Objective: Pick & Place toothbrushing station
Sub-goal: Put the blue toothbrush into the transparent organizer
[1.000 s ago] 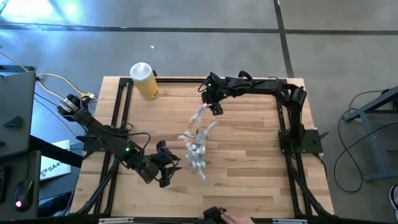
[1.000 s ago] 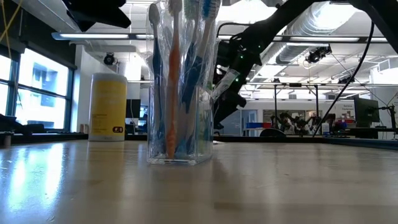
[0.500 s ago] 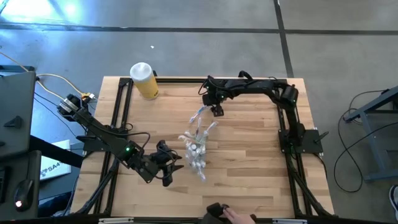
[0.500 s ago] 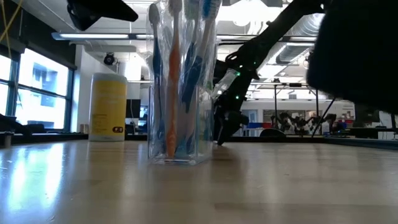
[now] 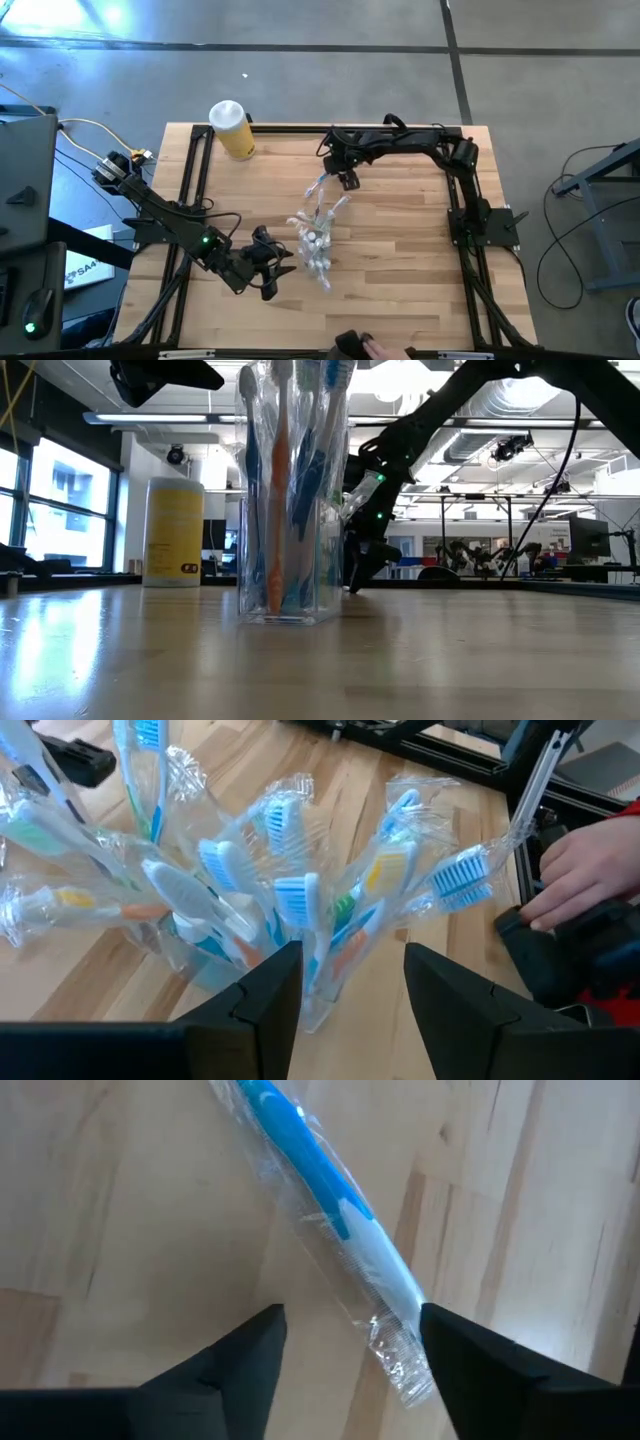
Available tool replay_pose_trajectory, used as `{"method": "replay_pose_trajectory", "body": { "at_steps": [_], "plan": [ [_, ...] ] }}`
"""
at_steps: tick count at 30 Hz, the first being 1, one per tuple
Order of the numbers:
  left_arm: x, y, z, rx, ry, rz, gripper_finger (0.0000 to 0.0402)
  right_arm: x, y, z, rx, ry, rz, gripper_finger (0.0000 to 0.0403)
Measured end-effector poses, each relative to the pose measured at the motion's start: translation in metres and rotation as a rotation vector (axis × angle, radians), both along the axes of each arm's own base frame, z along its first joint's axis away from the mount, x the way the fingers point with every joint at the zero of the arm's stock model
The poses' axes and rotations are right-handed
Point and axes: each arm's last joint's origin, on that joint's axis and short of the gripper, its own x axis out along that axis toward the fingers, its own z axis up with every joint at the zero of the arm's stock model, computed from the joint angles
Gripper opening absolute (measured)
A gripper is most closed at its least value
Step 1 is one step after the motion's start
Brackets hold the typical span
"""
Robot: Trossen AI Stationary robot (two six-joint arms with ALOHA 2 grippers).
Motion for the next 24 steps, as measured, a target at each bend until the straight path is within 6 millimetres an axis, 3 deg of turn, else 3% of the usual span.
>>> {"method": "replay_pose_trajectory", "body": {
  "at_steps": [14, 18, 24],
  "plan": [
    [0.000, 0.000, 0.000, 0.010, 0.002, -0.007, 0.0173, 0.001, 0.002, 0.000, -0.011, 0.011, 0.035, 0.0090],
    [0.000, 0.000, 0.000, 0.010, 0.002, -0.007, 0.0173, 0.004, 0.008, 0.002, -0.049, 0.023, 0.041, 0.0084],
    [0.000, 0.001, 0.000, 0.032, -0.003, 0.001, 0.0173, 0.007, 0.011, 0.002, -0.122, 0.049, 0.030, 0.0109]
  ]
}}
